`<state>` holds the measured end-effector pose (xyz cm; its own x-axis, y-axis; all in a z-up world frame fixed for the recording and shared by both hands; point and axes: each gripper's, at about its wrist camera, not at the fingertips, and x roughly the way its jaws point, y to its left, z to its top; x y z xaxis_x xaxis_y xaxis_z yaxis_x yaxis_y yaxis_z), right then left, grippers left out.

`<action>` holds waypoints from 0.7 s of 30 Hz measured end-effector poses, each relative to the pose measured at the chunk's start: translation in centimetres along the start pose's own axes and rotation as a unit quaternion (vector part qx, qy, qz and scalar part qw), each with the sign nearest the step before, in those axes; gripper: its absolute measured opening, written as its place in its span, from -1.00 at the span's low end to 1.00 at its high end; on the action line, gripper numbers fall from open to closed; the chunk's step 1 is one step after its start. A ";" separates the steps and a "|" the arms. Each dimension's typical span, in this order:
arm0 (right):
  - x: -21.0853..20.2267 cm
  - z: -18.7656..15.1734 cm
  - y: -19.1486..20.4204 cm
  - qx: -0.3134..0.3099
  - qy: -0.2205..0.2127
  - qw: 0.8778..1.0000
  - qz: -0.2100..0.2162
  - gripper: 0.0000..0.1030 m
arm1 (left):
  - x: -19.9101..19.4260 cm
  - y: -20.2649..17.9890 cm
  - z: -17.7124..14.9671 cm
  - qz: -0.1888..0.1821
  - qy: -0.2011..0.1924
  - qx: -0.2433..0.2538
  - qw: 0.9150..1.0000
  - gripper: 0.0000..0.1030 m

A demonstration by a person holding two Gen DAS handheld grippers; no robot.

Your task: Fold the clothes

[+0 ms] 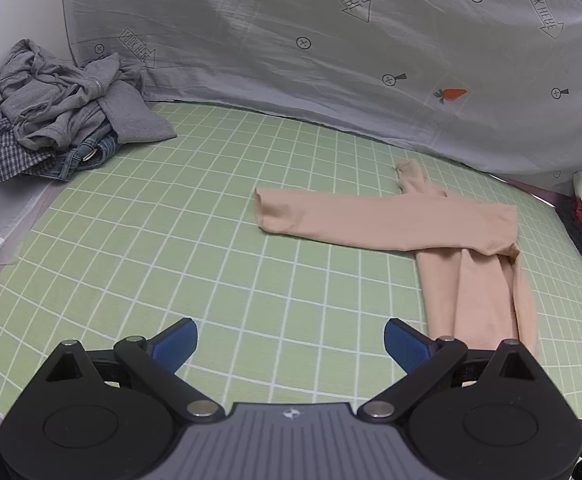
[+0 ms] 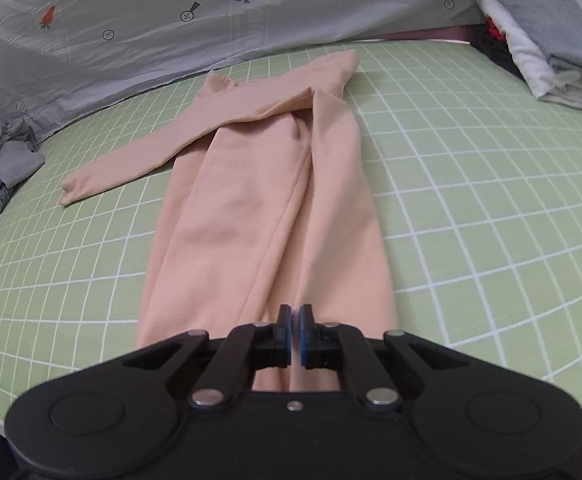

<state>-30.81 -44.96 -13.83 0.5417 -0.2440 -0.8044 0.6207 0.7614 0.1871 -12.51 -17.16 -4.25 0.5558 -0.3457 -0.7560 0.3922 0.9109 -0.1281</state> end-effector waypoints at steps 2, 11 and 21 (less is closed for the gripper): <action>1.0 -0.4 0.7 0.019 0.012 1.000 0.005 -0.92 | -0.1 1.2 0.0 0.010 0.001 -0.003 1.000 0.92; -0.9 -0.4 0.7 0.049 -0.033 0.998 -0.024 -0.64 | 0.5 2.3 -0.1 0.008 0.017 -0.018 1.000 0.92; 0.2 -0.2 -2.8 0.068 0.013 0.998 -0.015 -0.61 | 1.5 -1.0 -0.4 0.011 0.023 -0.041 0.999 0.92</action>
<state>-32.55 -47.06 -14.63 0.5081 -0.2484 -0.8247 0.7082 0.6654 0.2360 -12.33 -18.48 -5.53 0.5285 -0.3159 -0.7880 0.3184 0.9342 -0.1611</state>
